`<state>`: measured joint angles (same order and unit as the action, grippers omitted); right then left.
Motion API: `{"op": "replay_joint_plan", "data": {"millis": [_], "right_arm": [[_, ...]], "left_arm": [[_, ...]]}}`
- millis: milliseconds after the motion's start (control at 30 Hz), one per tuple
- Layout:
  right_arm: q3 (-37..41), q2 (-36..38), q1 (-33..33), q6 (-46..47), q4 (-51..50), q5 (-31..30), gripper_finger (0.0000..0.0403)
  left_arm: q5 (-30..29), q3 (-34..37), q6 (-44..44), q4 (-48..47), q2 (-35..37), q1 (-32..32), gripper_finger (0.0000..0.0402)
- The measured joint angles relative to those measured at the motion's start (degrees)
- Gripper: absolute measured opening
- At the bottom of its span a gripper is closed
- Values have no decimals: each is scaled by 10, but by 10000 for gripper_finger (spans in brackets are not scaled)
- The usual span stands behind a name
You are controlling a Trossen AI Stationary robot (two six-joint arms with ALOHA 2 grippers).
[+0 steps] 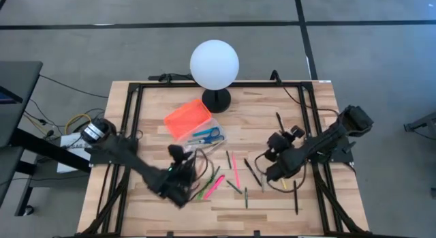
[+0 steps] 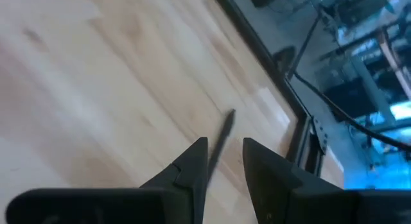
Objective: Pick & place school supplies into a supply box
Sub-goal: Put the top right black pen into the orange supply box
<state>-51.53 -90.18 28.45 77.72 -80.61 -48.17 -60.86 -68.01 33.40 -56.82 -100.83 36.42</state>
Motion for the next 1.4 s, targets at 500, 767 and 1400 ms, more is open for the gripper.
{"op": "replay_joint_plan", "data": {"millis": [500, 767, 1400], "right_arm": [[208, 399, -149, -104, 172, 80, 93], [212, 460, -309, -310, 318, 173, 93], [212, 244, -467, -418, 379, 288, 131]], "left_arm": [[-188, 22, 362, -195, -4, 137, 132], [-193, 46, 388, -198, -5, 126, 132], [-176, 46, 387, -209, -5, 128, 132]]}}
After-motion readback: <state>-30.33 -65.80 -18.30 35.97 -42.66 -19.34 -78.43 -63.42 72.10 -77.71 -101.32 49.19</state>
